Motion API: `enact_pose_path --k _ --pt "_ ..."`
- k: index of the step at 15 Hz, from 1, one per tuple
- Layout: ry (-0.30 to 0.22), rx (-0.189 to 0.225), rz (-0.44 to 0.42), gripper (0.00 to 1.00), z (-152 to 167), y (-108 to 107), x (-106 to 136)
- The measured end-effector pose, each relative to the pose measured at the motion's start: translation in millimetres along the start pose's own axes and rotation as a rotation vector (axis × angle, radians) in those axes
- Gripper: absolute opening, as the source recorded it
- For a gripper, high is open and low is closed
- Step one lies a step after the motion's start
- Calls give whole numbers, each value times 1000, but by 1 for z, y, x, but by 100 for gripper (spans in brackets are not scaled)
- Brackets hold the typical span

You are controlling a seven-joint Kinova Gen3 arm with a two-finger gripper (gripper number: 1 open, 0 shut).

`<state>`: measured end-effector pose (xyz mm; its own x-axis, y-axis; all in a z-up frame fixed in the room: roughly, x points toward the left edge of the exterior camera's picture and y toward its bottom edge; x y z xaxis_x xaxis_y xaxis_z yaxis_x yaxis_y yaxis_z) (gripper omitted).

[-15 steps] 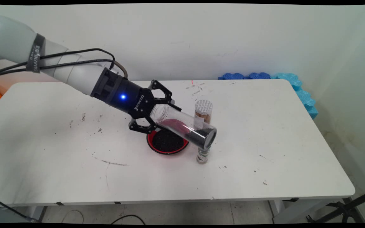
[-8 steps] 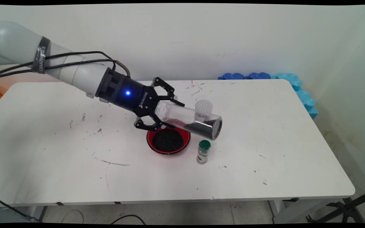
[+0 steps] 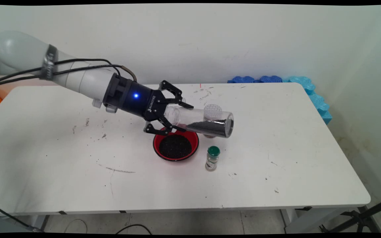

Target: Pour the black seasoning powder in the red bowl

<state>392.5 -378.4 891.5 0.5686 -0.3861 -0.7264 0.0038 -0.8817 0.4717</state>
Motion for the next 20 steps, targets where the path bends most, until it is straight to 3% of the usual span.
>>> enact_pose_path --k 12,20 --pt "-21 -67 -185 0 10 -11 15" --pt "-44 -98 -253 0 18 -15 17"
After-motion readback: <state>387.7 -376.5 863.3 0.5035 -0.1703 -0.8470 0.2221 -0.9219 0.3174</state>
